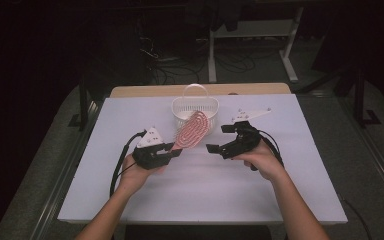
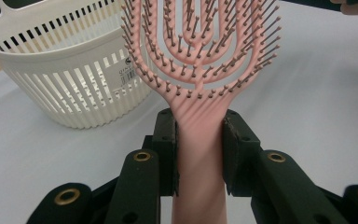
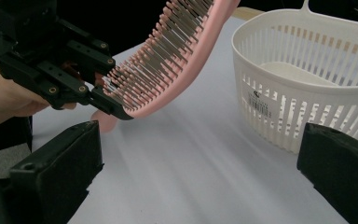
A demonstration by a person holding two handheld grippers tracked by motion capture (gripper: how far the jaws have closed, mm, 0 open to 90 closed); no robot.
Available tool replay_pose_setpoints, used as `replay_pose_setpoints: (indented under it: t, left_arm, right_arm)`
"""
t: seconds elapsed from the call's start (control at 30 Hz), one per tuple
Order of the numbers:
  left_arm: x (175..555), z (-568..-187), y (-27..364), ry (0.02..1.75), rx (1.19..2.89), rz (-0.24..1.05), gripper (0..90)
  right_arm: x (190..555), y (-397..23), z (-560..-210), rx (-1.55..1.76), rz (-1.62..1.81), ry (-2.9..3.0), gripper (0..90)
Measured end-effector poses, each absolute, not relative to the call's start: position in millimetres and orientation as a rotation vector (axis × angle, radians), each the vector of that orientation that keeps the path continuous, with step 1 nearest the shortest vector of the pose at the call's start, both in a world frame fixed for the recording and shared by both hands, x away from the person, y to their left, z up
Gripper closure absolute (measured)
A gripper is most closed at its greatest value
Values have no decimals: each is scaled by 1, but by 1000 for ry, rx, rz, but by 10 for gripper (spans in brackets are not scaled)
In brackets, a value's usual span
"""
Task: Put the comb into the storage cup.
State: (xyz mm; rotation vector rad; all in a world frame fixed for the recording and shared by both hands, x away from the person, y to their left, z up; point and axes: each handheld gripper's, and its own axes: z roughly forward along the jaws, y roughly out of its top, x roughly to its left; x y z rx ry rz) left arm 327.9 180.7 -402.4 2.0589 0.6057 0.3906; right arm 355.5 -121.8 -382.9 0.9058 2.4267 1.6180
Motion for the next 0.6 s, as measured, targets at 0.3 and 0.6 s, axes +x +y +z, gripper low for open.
replay_pose_setpoints:
  t: [0.3,0.6]
  left_arm:
    - [326,-406,176,601,2063,407,708]
    - [322,-410,165,572,2068,405,708]
  right_arm:
    - [352,-117,-385,904,1622,2422,0]
    - [354,-115,-387,920,1634,2417,0]
